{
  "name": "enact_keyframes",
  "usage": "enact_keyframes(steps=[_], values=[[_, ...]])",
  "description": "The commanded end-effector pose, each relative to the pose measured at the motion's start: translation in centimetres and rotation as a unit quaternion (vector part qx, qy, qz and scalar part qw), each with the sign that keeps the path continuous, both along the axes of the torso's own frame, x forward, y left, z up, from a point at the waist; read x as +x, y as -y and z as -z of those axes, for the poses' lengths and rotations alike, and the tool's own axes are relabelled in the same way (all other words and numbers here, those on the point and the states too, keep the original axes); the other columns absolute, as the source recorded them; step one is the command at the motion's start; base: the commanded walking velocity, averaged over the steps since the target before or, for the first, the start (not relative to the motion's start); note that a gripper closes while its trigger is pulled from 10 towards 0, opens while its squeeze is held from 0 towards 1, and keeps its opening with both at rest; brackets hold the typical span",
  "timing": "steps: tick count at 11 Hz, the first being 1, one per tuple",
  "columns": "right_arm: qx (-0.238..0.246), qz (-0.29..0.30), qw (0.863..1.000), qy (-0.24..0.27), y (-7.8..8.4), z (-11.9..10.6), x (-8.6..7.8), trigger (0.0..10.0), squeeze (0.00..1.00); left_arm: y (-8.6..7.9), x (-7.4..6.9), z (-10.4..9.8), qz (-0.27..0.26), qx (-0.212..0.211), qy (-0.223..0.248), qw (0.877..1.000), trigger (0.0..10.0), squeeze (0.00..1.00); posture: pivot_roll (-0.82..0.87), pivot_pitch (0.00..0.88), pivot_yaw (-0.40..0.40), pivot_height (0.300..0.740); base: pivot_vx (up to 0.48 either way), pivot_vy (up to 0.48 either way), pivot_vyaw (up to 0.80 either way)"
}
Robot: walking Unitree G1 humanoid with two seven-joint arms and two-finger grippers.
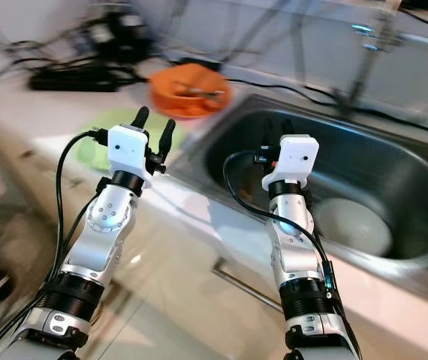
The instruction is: Kitchen organization
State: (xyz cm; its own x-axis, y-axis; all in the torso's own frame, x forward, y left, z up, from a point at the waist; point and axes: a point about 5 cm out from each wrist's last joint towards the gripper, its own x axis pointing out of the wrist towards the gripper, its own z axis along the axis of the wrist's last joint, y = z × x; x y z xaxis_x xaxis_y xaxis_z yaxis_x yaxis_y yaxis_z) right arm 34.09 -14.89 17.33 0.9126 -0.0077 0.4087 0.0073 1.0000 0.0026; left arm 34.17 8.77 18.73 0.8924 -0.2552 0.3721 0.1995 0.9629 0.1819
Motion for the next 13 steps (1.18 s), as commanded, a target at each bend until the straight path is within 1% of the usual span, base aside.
enact_keyframes(steps=[1, 11, 13], values=[[0.002, 0.001, 1.0, 0.001, 0.13, -0.08, -0.17, 10.0, 0.0, 0.23, 0.03, -0.1, 0.002, 0.001, 0.004, 1.0, 10.0, 0.0, 0.15, 0.01, 0.003, 0.74, 0.0, 0.0, -0.76], [-0.002, -0.007, 1.0, -0.004, -0.19, 0.05, -0.2, 10.0, 0.0, 0.36, -0.06, -0.13, 0.002, -0.003, 0.009, 1.0, 10.0, 0.0, 0.15, 0.014, -0.005, 0.74, 0.0, 0.0, -0.75], [-0.004, -0.011, 1.0, -0.002, -0.43, 0.08, -0.25, 10.0, 0.0, 0.35, -0.06, -0.14, 0.002, -0.002, 0.01, 1.0, 10.0, 0.0, 0.15, 0.014, -0.005, 0.74, 0.0, 0.0, 0.0]])
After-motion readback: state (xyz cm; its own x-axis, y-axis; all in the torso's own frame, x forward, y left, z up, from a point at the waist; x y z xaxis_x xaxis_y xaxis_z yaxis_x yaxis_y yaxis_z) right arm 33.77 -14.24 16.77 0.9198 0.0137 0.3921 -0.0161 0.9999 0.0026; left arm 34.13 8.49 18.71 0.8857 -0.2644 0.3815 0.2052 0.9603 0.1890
